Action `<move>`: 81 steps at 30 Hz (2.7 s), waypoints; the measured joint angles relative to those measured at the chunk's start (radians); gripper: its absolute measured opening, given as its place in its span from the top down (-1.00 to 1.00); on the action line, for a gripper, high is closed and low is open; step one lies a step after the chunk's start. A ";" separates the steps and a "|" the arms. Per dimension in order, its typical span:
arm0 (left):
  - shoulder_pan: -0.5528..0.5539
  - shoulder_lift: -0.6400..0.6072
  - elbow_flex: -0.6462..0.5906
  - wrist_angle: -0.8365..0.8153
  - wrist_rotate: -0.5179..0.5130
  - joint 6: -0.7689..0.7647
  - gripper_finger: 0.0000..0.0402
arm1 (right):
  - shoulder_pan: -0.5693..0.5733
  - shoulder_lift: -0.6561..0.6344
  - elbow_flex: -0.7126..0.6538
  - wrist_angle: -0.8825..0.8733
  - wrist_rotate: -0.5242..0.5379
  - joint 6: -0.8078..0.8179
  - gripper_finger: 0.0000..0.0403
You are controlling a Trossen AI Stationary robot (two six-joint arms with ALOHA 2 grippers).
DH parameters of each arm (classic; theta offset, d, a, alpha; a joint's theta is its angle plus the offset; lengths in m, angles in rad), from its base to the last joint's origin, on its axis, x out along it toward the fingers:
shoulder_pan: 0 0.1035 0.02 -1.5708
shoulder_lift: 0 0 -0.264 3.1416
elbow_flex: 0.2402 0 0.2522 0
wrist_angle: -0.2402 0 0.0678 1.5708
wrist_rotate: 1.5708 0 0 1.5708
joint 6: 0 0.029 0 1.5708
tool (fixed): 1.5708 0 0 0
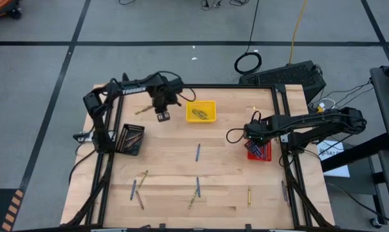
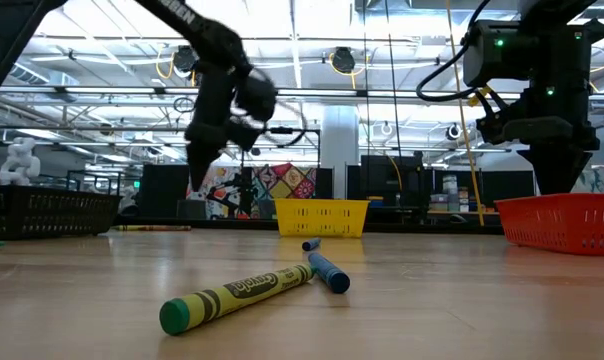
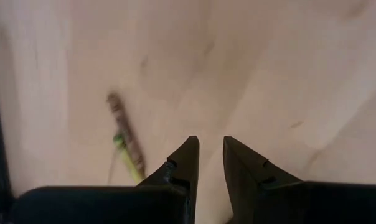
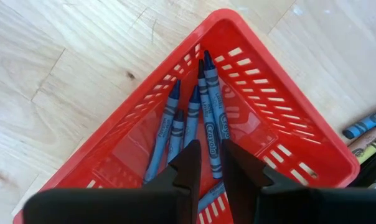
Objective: Sort crayons
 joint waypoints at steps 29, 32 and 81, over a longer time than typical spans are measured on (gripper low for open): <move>0.257 0.002 -0.167 0.248 0.010 0.140 0.67 | 0.000 0.000 0.000 0.052 -0.006 0.063 0.75; 0.265 0.002 -0.167 0.248 0.014 0.141 0.67 | 0.000 0.000 0.000 0.052 -0.006 0.063 0.75; 0.254 0.065 -0.190 0.295 0.070 0.127 0.98 | 0.000 0.000 0.000 0.051 -0.007 0.064 0.75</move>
